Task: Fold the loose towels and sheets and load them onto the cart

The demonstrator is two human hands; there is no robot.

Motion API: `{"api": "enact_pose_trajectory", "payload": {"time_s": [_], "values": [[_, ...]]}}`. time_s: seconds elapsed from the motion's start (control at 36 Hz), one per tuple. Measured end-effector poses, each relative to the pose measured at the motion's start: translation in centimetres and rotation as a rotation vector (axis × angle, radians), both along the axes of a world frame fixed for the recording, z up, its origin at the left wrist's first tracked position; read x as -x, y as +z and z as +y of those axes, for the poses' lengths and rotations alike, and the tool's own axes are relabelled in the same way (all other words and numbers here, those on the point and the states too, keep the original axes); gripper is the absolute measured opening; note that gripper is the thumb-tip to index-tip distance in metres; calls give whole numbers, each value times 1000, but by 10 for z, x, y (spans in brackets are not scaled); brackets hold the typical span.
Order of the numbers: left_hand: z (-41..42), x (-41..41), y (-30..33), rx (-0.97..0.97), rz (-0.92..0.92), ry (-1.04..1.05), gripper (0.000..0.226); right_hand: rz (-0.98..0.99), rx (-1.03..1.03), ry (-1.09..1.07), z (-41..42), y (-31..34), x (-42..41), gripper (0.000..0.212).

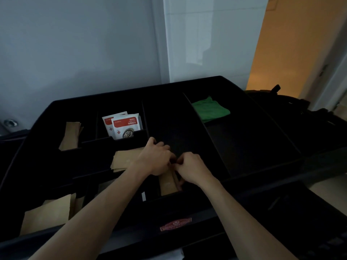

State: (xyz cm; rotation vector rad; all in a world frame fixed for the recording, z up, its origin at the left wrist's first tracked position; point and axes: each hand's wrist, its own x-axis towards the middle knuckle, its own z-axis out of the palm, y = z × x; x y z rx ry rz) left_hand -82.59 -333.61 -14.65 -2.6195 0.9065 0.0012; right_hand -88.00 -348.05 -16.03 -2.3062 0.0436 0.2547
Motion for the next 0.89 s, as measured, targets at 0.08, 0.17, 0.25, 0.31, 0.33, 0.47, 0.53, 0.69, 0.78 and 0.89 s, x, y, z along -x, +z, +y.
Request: {"api": "enact_pose_trajectory", "payload": {"time_s": [0.08, 0.17, 0.25, 0.31, 0.33, 0.47, 0.53, 0.69, 0.78, 0.89], "values": [[0, 1, 0, -29, 10, -9, 36, 24, 65, 51, 0, -3, -2, 27], [-2, 3, 0, -18, 15, 1, 34, 27, 57, 113, 0, -4, -2, 27], [-2, 8, -2, 24, -15, 10, 32, 16, 53, 160, 0, -5, -3, 25], [-3, 12, -5, 42, -43, 20, 31, -1, 56, 173, 0, -6, -3, 25], [-3, 13, -7, 47, -58, 26, 31, -7, 60, 180, 0, -6, -4, 25], [-4, 20, -10, 114, -82, 41, 33, -8, 68, 171, 1, -7, -4, 20], [-4, 23, -9, 184, -79, 50, 37, -26, 68, 147, 1, -5, -3, 16], [-2, 50, -1, 574, 74, 134, 50, -148, 76, 2, 0, 3, 1, 24], [-1, 73, 4, 794, 150, 193, 49, -222, 4, -32, 1, 6, 6, 26], [7, 106, 7, 969, 117, 259, 50, -271, -146, -36, 9, 14, 17, 31]]}}
